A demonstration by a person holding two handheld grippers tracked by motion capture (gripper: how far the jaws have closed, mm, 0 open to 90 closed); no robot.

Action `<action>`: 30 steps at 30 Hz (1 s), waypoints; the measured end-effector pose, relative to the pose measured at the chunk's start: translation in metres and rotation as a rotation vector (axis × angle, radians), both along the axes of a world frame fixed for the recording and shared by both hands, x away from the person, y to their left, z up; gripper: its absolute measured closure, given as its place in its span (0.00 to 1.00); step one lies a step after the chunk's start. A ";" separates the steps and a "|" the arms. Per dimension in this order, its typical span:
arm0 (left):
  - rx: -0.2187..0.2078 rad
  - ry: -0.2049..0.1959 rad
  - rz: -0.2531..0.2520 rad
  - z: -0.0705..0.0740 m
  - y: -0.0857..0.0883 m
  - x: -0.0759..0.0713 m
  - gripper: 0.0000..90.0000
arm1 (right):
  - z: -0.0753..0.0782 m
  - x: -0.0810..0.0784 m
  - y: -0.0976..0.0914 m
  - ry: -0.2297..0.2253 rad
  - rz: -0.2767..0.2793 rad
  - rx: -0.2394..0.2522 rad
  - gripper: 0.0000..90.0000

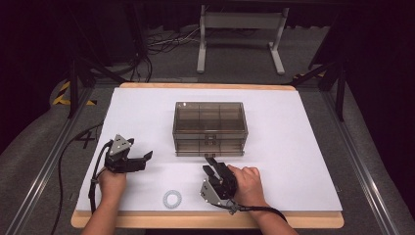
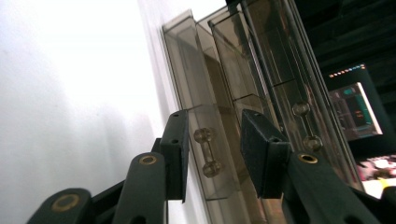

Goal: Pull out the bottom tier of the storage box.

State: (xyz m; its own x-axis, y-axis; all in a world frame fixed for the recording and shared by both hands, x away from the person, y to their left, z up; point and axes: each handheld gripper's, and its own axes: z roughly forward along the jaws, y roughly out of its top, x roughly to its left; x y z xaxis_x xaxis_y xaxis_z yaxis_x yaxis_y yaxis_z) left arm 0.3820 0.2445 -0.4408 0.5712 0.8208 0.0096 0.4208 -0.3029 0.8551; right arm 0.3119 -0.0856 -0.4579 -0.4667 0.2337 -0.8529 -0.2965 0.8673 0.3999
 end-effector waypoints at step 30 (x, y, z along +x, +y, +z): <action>-0.016 -0.003 -0.034 0.003 -0.013 0.011 0.17 | 0.031 0.015 -0.064 0.457 0.178 0.435 0.66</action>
State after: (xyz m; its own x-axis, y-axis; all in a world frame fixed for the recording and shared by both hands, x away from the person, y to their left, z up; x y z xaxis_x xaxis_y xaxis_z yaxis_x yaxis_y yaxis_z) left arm 0.3935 0.2316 -0.4379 0.5986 0.8011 -0.0016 0.4078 -0.3031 0.8613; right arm 0.3268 -0.1493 -0.4264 -0.8231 0.3985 -0.4046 -0.1379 0.5508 0.8231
